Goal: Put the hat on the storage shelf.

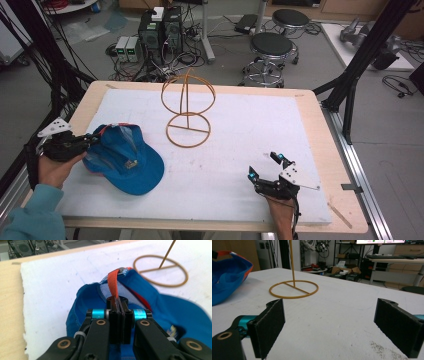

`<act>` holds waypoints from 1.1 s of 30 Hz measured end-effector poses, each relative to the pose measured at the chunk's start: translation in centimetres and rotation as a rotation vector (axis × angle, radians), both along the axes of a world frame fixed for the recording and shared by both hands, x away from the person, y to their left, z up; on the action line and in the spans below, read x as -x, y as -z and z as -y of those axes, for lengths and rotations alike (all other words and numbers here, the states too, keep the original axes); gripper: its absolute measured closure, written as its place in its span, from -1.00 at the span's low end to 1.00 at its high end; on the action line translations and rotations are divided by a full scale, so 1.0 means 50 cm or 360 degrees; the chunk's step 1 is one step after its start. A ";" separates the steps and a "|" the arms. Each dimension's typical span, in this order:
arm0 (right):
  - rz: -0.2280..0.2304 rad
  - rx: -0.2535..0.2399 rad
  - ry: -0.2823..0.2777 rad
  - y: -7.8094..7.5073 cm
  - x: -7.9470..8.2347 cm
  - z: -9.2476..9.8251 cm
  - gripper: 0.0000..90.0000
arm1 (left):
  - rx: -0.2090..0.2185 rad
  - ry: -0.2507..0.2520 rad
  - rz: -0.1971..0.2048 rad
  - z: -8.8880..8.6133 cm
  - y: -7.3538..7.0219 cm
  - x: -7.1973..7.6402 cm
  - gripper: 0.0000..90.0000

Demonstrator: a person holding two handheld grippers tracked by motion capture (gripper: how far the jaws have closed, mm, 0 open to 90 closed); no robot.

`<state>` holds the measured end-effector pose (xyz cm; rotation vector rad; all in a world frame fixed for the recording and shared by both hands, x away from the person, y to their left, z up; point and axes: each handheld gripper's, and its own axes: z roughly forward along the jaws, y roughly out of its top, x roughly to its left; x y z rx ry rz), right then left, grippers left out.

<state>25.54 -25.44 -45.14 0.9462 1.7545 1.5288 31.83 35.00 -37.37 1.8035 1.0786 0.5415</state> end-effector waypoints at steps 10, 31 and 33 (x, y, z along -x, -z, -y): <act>-0.0002 -0.0012 0.0001 0.000 0.001 0.001 -0.80 | 0.0118 0.0066 0.0042 0.013 -0.060 0.001 0.96; 0.0004 -0.0003 0.0002 0.000 0.000 0.000 -0.80 | 0.0078 0.0110 0.0282 0.042 -0.207 -0.002 0.96; 0.0004 -0.0003 0.0000 0.000 0.001 0.000 -0.80 | 0.0070 0.0101 0.0307 0.045 -0.218 -0.002 0.96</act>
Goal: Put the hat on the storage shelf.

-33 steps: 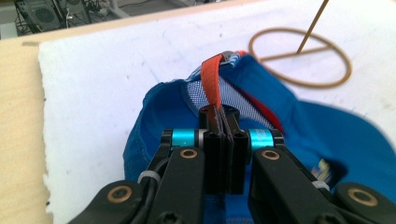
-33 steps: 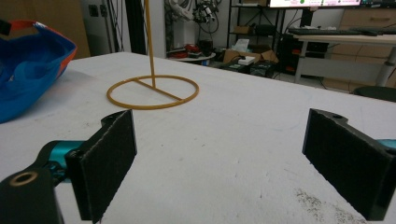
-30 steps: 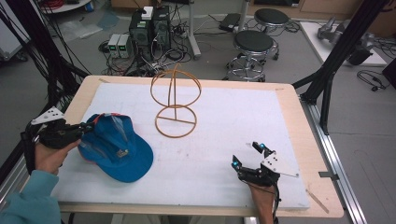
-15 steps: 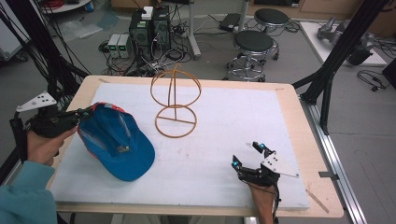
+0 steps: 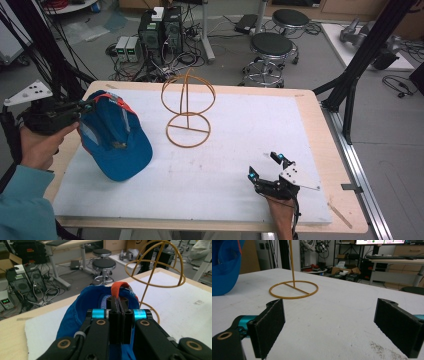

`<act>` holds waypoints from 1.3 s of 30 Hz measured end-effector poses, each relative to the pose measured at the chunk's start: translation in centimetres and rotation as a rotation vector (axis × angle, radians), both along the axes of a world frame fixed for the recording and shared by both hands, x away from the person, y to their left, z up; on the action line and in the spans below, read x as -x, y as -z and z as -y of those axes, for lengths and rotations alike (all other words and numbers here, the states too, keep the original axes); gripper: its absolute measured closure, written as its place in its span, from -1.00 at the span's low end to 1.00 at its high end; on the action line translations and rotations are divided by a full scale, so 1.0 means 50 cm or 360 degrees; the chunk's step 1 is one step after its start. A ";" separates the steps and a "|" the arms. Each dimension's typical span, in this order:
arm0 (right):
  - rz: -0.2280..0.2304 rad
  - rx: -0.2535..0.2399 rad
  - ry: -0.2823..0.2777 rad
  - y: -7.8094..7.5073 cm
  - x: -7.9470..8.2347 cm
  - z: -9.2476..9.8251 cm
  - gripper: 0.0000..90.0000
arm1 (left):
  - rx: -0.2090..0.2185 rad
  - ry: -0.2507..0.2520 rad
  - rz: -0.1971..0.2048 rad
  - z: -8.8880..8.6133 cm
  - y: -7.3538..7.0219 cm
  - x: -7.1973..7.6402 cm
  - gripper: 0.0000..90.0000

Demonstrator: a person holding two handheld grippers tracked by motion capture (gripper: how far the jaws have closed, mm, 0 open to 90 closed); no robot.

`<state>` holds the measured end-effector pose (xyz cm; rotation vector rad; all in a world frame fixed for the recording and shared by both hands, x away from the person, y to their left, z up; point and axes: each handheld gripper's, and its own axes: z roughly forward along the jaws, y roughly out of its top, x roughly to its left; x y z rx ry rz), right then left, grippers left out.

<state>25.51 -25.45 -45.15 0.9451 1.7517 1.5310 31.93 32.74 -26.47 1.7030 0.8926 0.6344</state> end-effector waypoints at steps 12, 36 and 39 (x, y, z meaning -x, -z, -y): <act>0.0007 0.0005 -0.0001 0.000 0.000 0.000 -0.80 | -0.0054 -0.0012 0.0063 0.015 -0.023 0.002 0.96; 0.0009 0.0000 -0.0001 0.000 0.000 0.001 -0.80 | -0.0050 0.0236 -0.0033 0.121 0.059 0.040 0.96; 0.0012 0.0002 -0.0002 0.000 0.000 0.001 -0.80 | -0.0053 0.0274 -0.0064 0.140 0.074 0.046 0.96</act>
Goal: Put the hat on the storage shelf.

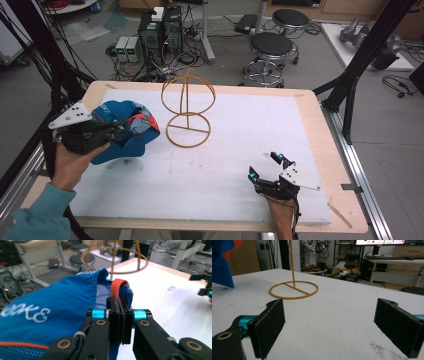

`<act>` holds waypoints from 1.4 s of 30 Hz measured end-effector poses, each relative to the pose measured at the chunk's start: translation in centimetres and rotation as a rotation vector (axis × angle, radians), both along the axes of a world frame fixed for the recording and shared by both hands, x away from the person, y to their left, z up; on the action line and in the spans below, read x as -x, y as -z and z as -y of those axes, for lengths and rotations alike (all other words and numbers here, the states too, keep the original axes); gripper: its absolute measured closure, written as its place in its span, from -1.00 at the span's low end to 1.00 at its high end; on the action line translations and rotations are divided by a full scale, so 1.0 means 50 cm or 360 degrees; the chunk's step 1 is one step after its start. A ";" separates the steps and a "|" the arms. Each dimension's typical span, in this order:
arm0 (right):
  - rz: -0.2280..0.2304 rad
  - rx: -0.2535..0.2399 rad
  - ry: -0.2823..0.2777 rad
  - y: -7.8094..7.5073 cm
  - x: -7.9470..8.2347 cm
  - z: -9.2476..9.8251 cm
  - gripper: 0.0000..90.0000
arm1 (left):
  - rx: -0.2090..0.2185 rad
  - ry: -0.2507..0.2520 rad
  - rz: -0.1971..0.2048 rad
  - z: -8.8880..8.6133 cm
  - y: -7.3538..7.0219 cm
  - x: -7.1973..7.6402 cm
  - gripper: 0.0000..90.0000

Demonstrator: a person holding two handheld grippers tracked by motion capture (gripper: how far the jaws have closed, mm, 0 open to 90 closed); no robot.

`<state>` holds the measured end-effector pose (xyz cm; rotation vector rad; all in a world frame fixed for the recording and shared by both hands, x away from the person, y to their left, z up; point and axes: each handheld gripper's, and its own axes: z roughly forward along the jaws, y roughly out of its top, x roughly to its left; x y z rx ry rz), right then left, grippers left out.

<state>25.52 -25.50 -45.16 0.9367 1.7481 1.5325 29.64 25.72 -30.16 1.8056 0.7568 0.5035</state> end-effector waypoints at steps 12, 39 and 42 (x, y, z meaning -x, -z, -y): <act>-0.0003 0.0001 -0.0002 0.000 0.001 0.000 -0.80 | 0.0008 0.0197 -0.0134 0.086 0.063 0.029 0.94; 0.0002 -0.0013 0.0002 0.000 0.001 0.000 -0.80 | 0.0117 0.0503 -0.0286 0.212 0.056 0.062 -0.02; 0.0006 -0.0008 0.0001 0.000 0.001 0.000 -0.80 | 0.0141 0.0505 -0.0276 0.214 0.049 0.064 -0.12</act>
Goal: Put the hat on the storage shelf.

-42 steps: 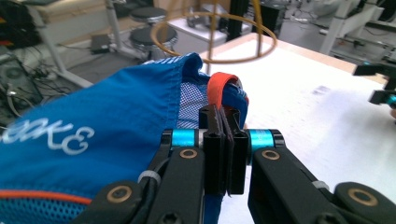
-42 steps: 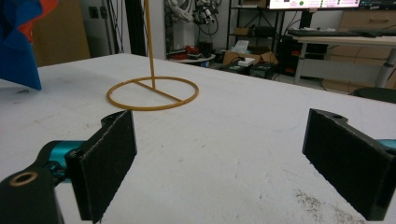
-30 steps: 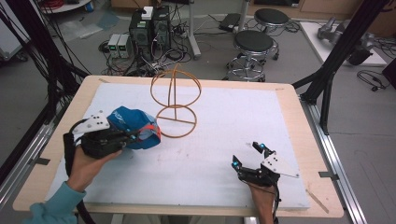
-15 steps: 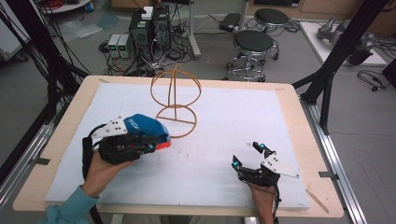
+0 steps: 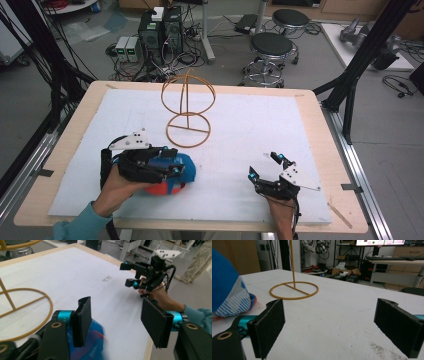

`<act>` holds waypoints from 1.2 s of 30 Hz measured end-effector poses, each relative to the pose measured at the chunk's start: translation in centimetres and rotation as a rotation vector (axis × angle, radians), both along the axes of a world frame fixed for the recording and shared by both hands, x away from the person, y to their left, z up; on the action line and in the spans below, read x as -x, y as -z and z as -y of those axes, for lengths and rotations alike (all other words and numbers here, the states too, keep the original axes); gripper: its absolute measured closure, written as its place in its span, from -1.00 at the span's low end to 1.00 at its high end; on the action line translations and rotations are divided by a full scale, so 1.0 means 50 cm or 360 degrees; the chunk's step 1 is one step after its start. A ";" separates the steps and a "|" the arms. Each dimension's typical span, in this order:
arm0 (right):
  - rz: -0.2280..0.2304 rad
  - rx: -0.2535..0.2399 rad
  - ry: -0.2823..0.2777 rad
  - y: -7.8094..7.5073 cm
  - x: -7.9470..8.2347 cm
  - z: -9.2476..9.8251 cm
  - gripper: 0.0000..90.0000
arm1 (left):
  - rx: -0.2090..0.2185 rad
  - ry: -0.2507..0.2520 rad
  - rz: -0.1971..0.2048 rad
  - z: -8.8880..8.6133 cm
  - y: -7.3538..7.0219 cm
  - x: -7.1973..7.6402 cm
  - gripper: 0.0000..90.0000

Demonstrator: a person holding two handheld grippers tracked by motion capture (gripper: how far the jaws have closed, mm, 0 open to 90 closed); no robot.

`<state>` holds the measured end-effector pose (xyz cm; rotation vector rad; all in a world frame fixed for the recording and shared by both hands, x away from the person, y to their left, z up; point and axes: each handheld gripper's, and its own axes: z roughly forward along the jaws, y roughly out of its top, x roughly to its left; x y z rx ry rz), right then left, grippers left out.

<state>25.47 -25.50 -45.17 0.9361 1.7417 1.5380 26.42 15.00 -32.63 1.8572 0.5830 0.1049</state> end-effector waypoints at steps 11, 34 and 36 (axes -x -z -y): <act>-0.0004 -0.0009 0.0000 0.000 0.001 0.000 -0.80 | -0.0018 0.0001 0.0063 -0.003 0.003 -0.002 -0.34; 0.0013 0.0010 -0.0003 0.000 0.000 0.001 -0.80 | -0.0208 0.0007 0.0134 -0.093 0.049 0.014 -0.60; 0.0007 0.0007 0.0001 0.000 0.000 0.001 -0.80 | -0.0233 -0.0005 0.0140 -0.102 0.059 0.016 -0.60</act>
